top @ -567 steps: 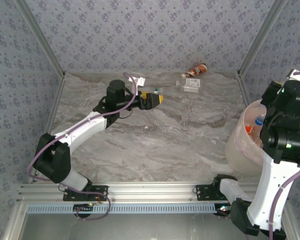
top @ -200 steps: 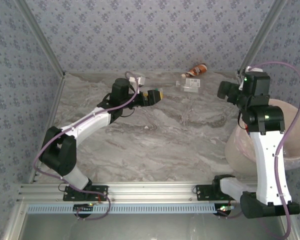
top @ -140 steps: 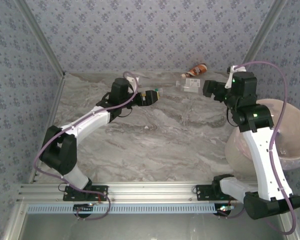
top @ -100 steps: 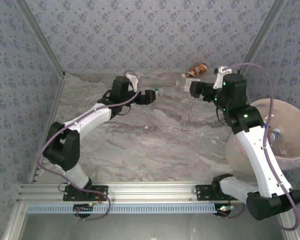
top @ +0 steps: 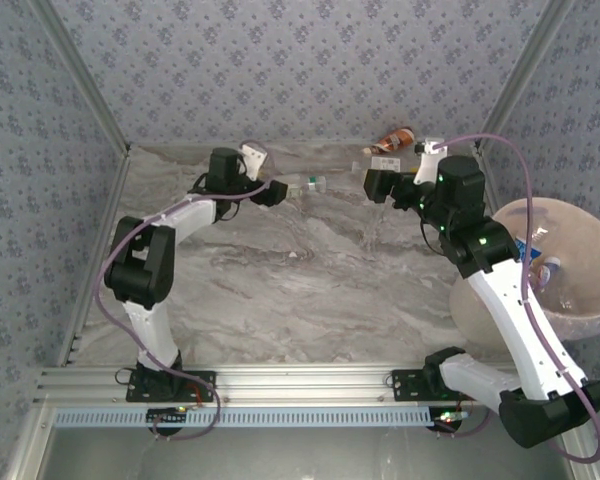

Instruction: Put the plastic bottles in the bin

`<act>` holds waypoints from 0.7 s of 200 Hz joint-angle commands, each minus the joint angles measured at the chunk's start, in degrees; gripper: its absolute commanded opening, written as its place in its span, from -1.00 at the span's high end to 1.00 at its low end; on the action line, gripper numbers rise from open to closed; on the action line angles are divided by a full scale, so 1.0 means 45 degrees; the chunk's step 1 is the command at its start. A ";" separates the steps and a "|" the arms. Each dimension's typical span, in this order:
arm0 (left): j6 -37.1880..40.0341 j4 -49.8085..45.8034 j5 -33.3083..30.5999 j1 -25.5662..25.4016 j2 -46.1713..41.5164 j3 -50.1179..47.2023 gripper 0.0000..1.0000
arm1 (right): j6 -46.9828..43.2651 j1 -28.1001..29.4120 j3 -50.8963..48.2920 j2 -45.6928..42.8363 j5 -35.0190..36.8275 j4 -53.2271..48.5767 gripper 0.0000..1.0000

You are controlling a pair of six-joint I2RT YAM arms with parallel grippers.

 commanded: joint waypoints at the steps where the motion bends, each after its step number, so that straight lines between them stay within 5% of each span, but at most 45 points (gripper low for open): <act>1: 0.2439 -0.0379 0.0905 0.0057 0.0657 0.0945 -0.96 | -0.0100 0.0084 -0.0082 -0.0258 -0.0077 -0.0148 -1.00; 60: 0.4285 -0.0522 0.0884 0.0098 0.2464 0.2469 -0.96 | -0.0076 0.0129 -0.1286 -0.0862 0.0238 0.0982 -1.00; 140: 0.6985 -0.2302 0.0704 -0.0027 0.5090 0.5708 -0.96 | -0.0328 0.0113 -0.0282 -0.0548 0.1120 -0.0931 -1.00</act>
